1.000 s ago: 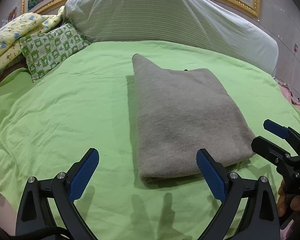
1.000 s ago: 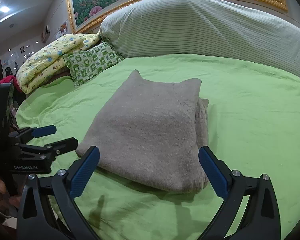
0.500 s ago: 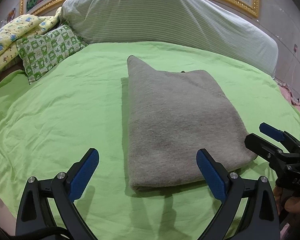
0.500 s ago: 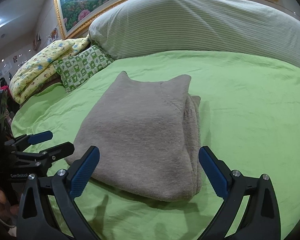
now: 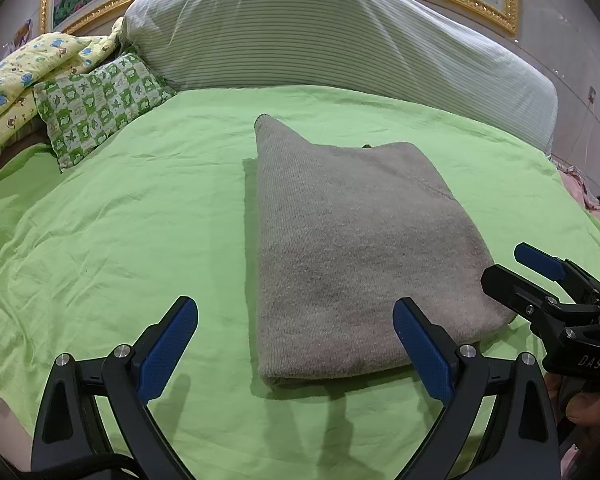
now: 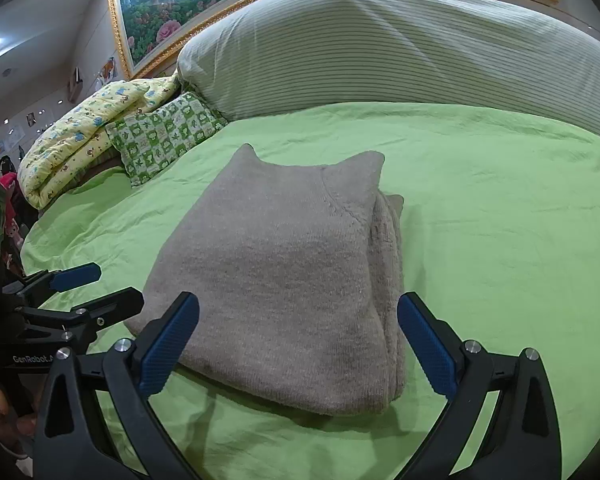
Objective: Fold small clothes
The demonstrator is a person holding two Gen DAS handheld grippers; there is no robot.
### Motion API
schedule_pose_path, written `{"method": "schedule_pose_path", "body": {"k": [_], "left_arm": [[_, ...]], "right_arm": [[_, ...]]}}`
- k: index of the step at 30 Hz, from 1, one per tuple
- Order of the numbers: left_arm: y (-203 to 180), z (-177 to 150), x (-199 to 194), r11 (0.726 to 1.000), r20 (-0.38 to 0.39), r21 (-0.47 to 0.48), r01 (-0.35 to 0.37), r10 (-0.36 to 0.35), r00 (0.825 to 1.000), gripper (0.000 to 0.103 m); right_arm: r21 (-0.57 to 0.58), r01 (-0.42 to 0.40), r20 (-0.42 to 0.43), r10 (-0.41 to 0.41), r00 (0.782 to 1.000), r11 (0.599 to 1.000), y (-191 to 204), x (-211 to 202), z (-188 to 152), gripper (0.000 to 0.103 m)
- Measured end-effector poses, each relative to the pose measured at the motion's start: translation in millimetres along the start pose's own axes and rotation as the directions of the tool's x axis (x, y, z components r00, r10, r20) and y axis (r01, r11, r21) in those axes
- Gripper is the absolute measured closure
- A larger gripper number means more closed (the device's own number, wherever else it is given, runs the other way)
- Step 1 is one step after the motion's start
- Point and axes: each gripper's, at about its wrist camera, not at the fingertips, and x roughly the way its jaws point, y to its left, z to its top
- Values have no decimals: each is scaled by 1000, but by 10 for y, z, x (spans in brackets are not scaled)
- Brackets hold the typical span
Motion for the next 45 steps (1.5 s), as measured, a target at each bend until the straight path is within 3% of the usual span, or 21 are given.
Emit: {"method": "schedule_pose_path", "body": {"k": [45], "left_arm": [[-91,8,-33,1000,10,-9,-23,23,1000,4]], "right_arm": [[-7,-10,0,10,1000,1000,76,6,25,3]]}}
